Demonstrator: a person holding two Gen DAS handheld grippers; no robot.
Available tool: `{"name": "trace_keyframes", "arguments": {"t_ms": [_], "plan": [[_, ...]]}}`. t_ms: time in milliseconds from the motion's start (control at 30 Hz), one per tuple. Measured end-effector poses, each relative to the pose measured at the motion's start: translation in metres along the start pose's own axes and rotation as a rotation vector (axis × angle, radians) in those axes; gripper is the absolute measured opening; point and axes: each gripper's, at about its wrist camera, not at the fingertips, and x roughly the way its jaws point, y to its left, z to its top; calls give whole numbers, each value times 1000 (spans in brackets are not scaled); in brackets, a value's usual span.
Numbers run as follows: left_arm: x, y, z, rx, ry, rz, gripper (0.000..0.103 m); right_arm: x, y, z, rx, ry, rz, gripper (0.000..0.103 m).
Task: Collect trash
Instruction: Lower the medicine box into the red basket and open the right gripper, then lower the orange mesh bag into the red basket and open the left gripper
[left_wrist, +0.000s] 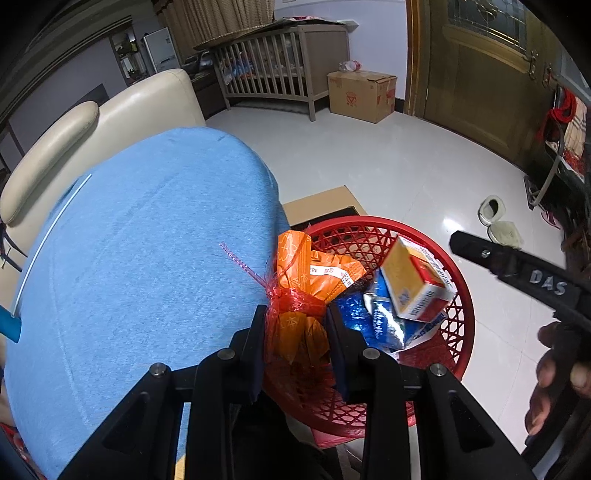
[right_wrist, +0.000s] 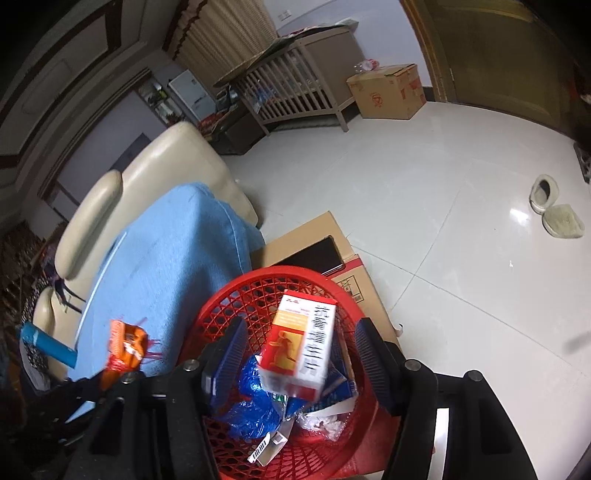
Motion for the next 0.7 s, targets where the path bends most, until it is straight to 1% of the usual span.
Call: {"name": "trace_keyframes", "arguments": {"t_ms": [100, 267, 700], "plan": [[7, -7, 0, 7, 18, -13, 32, -9, -10, 0, 40, -16, 20, 65], [22, -17, 1, 7, 48, -31, 32, -20, -19, 2, 66, -38, 32, 65], [44, -32, 9, 16, 71, -21, 32, -35, -28, 4, 88, -71, 54, 65]]}}
